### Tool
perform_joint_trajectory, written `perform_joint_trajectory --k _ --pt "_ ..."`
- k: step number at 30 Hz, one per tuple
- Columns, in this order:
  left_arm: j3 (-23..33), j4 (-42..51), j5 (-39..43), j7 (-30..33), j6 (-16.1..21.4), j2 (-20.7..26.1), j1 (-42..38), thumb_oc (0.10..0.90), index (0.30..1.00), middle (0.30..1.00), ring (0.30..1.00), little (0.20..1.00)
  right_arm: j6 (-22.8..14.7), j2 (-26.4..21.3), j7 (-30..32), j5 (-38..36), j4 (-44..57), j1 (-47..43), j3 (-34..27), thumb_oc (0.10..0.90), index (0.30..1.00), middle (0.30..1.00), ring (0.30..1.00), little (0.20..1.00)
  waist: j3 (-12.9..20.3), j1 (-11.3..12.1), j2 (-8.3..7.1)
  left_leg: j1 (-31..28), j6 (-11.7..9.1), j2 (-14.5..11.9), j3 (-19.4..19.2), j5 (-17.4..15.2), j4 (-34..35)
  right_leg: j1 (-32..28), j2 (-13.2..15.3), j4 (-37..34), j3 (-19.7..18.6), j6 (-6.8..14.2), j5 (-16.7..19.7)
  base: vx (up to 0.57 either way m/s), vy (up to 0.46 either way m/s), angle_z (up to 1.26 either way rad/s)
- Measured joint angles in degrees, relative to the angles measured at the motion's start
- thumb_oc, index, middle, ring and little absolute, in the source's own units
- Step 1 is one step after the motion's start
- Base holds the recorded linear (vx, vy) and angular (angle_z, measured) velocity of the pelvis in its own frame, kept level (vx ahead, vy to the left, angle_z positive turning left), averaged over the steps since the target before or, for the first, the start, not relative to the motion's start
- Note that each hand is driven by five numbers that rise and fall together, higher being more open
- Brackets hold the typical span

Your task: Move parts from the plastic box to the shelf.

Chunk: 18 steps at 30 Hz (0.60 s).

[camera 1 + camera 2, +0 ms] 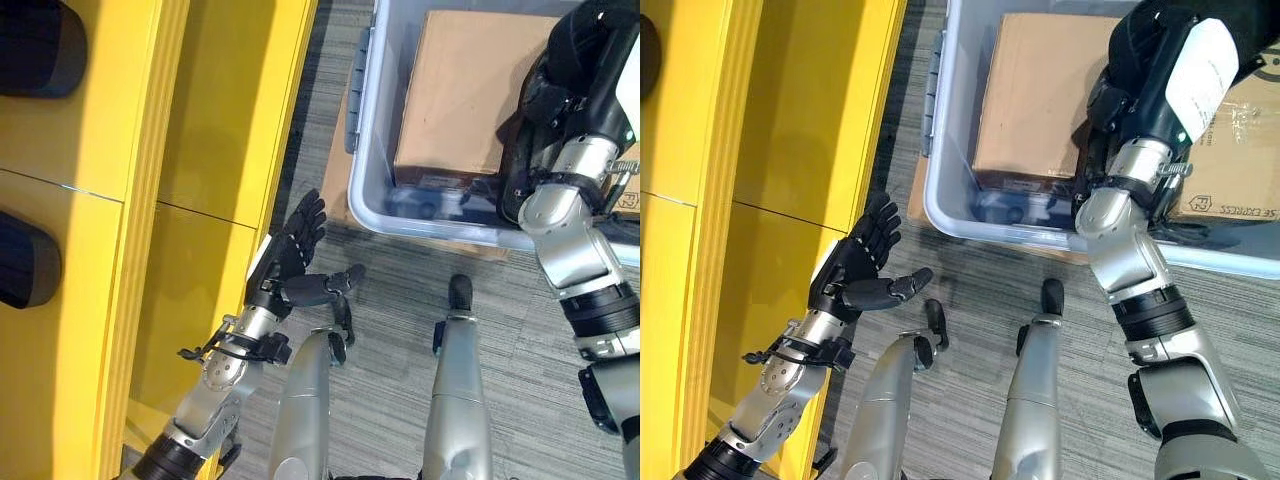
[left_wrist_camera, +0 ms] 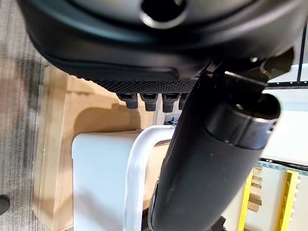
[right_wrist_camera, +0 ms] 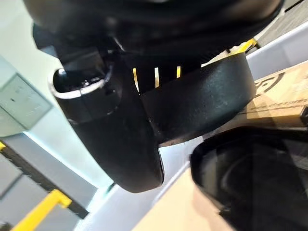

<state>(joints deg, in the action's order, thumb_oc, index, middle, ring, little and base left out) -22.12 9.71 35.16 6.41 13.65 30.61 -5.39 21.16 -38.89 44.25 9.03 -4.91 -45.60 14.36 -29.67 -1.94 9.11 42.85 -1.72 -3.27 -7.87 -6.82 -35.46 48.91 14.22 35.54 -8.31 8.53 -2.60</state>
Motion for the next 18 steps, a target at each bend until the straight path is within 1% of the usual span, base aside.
perform_joint_trajectory --k 1,2,4,9,10,15,18 --pt "0.3 0.0 0.0 -0.3 0.0 0.0 0.4 0.9 1.0 1.0 1.0 1.0 -0.3 0.8 0.3 0.1 2.9 1.9 -0.7 0.4 0.3 0.3 0.3 0.3 0.0 0.2 0.0 -0.8 0.0 0.0 0.0 0.0 0.4 -0.8 0.0 -0.5 0.1 0.0 0.1 0.02 -0.003 -0.05" --pt "0.5 0.0 0.0 -0.4 0.0 0.0 0.7 0.9 1.0 1.0 1.0 1.0 -1.1 1.4 0.6 0.7 4.1 3.0 -0.6 0.4 0.3 0.3 0.3 0.3 0.0 -0.1 -0.02 -1.9 0.0 0.0 -0.2 0.0 0.8 -2.1 0.0 -1.0 0.1 0.2 0.4 0.02 -0.005 -0.06" --pt "1.3 0.2 0.0 -0.9 0.0 0.0 1.2 0.9 1.0 1.0 1.0 1.0 -1.3 2.3 0.6 1.2 5.4 3.9 -0.8 0.4 0.3 0.3 0.3 0.3 0.0 -0.8 -0.04 -3.6 0.1 0.0 -0.3 -0.1 1.4 -4.0 0.0 -2.0 0.1 0.4 0.5 0.01 -0.006 -0.02" --pt "2.7 0.5 -0.1 -0.9 -0.8 0.0 2.2 0.9 1.0 1.0 1.0 1.0 -1.9 2.8 0.5 3.5 10.6 7.8 -2.3 0.4 0.3 0.3 0.3 0.3 -0.1 -1.1 -0.1 -7.9 0.1 -0.2 -0.5 0.0 3.4 -8.5 -0.1 -4.5 0.6 0.5 1.0 0.01 -0.054 -0.04" --pt "2.7 0.5 0.0 -0.9 -1.0 0.0 2.5 0.9 1.0 1.0 1.0 1.0 -1.9 2.8 0.5 4.4 12.0 8.8 -2.3 0.4 0.3 0.3 0.3 0.3 -0.1 -1.2 -0.1 -9.6 0.0 -0.4 -0.5 0.0 4.2 -10.3 -0.2 -5.6 0.9 0.4 1.1 0.03 -0.053 -0.07" --pt "2.8 0.6 -0.1 -2.1 -1.4 0.0 3.4 0.9 1.0 1.0 1.0 1.0 -1.9 2.6 0.2 7.9 13.6 9.2 -2.3 0.4 0.3 0.3 0.3 0.3 -0.1 -1.4 -0.18 -15.6 -0.3 -0.6 -0.7 0.7 8.2 -16.1 -0.5 -9.1 1.5 0.3 1.8 0.03 -0.051 -0.04" --pt "3.8 2.0 -0.1 -3.5 -2.1 -0.2 4.7 0.9 1.0 1.0 1.0 1.0 -1.9 2.5 -1.2 9.0 13.7 9.3 -2.5 0.4 0.3 0.3 0.3 0.3 -0.2 -1.9 -0.25 -19.9 -0.5 -0.8 -0.4 1.3 11.1 -20.6 -0.5 -11.7 2.7 0.1 2.0 0.04 -0.065 0.04"
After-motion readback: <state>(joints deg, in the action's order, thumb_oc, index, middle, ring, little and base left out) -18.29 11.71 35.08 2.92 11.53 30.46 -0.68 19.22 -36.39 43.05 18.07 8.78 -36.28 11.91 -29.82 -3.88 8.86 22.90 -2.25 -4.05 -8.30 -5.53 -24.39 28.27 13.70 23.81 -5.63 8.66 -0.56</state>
